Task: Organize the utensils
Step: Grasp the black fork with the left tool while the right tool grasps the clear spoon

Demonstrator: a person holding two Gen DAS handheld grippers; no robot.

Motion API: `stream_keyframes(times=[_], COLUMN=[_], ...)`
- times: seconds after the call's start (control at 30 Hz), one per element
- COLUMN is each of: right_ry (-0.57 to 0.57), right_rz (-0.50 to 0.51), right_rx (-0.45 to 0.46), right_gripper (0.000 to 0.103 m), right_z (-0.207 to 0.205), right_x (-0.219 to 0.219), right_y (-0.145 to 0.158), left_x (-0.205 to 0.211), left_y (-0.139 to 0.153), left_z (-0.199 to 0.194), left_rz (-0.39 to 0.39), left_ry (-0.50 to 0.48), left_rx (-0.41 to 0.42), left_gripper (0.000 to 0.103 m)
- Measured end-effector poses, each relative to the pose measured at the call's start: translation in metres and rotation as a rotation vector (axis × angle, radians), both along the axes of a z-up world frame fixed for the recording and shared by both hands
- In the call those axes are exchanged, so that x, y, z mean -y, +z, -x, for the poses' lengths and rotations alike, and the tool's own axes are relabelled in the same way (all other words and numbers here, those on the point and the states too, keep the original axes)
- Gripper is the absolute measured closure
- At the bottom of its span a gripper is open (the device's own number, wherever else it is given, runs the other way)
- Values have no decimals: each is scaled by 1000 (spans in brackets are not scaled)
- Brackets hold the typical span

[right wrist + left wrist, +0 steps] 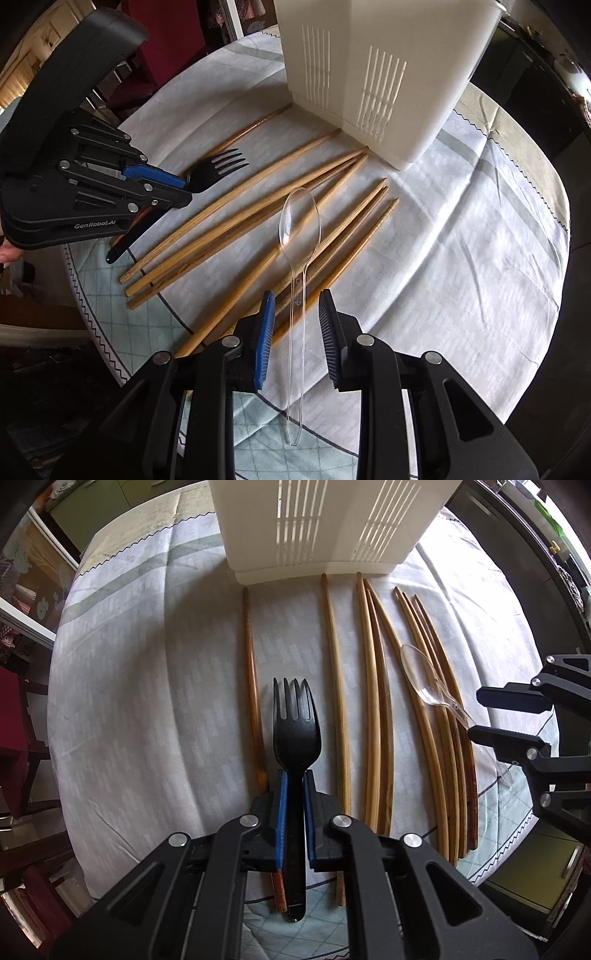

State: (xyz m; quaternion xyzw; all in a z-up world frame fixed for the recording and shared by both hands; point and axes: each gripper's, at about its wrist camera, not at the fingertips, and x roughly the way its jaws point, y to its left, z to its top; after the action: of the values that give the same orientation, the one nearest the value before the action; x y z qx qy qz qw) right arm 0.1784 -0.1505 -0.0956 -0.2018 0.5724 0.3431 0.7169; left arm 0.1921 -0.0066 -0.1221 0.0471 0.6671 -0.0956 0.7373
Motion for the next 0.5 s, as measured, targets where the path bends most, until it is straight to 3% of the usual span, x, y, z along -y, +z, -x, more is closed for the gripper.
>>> stream_keyframes(times=[0.4, 0.5], right_ry=[41, 54], right_rz=[95, 98], right_rx=[-16, -36], right_gripper=[78, 86], right_z=[-11, -11], right_x=[-33, -41], right_y=[-19, -21], left_x=[2, 4], left_y=[-2, -1], left_z=[4, 5], left_rz=[0, -3], left_ry=[-24, -29], left_rx=[5, 6], left_gripper=[94, 94])
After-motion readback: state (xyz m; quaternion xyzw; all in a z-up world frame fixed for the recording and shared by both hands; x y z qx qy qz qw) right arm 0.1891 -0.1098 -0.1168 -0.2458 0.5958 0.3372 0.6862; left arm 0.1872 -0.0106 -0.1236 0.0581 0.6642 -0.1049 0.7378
